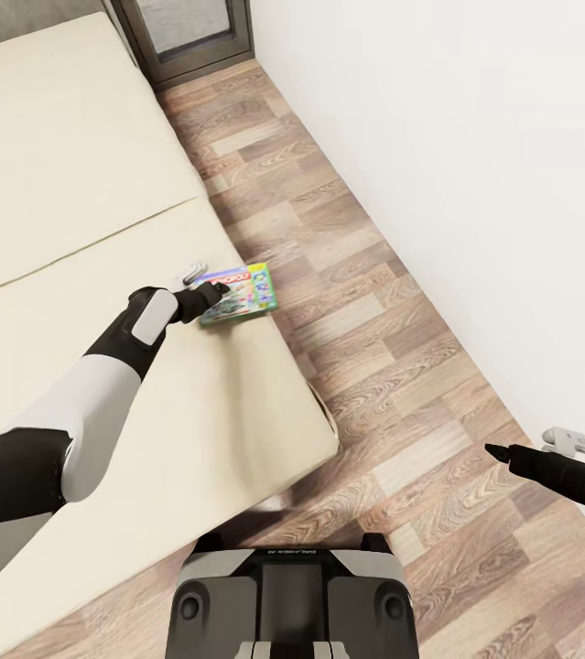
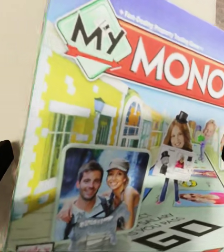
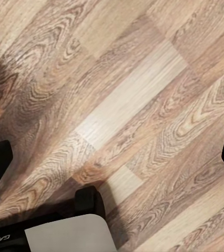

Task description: Put all the toys in the child's room - the three board games (two on the bed and one on the table), the two jigsaw puzzles on the table, and the tennis ball on the table - inside the toy box on the table in the child's room.

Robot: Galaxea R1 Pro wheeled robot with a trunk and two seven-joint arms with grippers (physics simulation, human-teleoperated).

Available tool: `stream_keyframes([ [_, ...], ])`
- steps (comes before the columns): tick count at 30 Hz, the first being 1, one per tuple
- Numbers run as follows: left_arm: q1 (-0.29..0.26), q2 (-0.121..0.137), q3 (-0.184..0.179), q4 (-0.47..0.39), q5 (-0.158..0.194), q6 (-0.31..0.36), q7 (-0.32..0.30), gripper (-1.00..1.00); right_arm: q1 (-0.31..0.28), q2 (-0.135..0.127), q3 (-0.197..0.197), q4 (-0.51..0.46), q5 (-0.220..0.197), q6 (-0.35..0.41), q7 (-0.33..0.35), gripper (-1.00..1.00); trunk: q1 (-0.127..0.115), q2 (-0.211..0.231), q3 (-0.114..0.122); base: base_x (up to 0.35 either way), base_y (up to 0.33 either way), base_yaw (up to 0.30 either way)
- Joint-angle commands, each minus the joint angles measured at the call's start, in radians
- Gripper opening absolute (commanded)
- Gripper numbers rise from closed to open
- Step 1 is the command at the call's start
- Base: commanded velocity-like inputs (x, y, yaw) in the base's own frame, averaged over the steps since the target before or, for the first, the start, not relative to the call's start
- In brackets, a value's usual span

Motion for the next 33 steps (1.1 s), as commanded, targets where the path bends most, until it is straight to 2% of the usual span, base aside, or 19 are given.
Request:
stream_keyframes([
  [1,0.002,0.0,-0.004,0.033,0.033,0.003,0.009,1.0,0.0,0.0,-0.001,-0.001,0.002,0.005,0.005,1.0,0.0,0.0,-0.001,0.0,0.0,-0.025],
  [33,0.005,-0.001,-0.004,0.033,0.033,0.003,0.009,1.0,0.0,0.003,-0.001,-0.001,0.002,0.005,0.004,1.0,0.0,0.0,-0.001,0.0,0.0,-0.009],
])
